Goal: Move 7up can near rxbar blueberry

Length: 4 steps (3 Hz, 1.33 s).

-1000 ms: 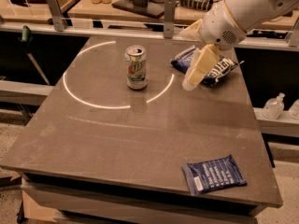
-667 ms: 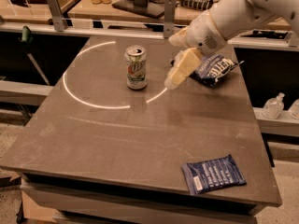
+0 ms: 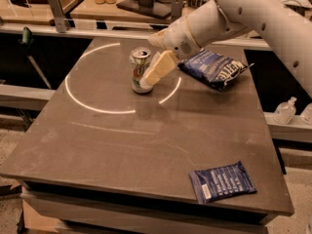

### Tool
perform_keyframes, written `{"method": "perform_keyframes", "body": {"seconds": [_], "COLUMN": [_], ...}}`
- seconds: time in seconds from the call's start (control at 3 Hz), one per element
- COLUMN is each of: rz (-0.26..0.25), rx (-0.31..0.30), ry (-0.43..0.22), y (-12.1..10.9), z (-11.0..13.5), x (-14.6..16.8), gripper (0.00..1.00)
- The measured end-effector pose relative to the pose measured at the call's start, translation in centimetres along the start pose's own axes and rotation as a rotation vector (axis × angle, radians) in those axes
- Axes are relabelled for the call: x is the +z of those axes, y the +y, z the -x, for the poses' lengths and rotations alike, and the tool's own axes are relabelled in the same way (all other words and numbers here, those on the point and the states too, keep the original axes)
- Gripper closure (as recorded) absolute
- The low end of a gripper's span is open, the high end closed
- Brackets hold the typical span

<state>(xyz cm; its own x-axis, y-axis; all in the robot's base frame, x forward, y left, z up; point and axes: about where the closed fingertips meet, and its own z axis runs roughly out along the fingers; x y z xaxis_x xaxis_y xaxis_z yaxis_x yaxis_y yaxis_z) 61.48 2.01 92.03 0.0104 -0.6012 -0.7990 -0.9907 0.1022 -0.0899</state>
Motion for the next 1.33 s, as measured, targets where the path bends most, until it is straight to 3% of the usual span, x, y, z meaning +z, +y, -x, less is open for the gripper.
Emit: {"method": "perform_keyframes", "body": {"seconds": [0.33,0.67,1.0,1.33], "rz": [0.052,0.118,0.136,0.093], "rx": [-0.093,-0.151,-0.173,-0.182], "ry": [0.020,0.069,0.102,0.103], "y": [0.2,1.1,1.2,0.6], "z": [0.8,0.1,-1.0,-1.2], "x": [2.8,4.5,4.2,1.0], "gripper": [0.16,0.40,0.63,0.87]}}
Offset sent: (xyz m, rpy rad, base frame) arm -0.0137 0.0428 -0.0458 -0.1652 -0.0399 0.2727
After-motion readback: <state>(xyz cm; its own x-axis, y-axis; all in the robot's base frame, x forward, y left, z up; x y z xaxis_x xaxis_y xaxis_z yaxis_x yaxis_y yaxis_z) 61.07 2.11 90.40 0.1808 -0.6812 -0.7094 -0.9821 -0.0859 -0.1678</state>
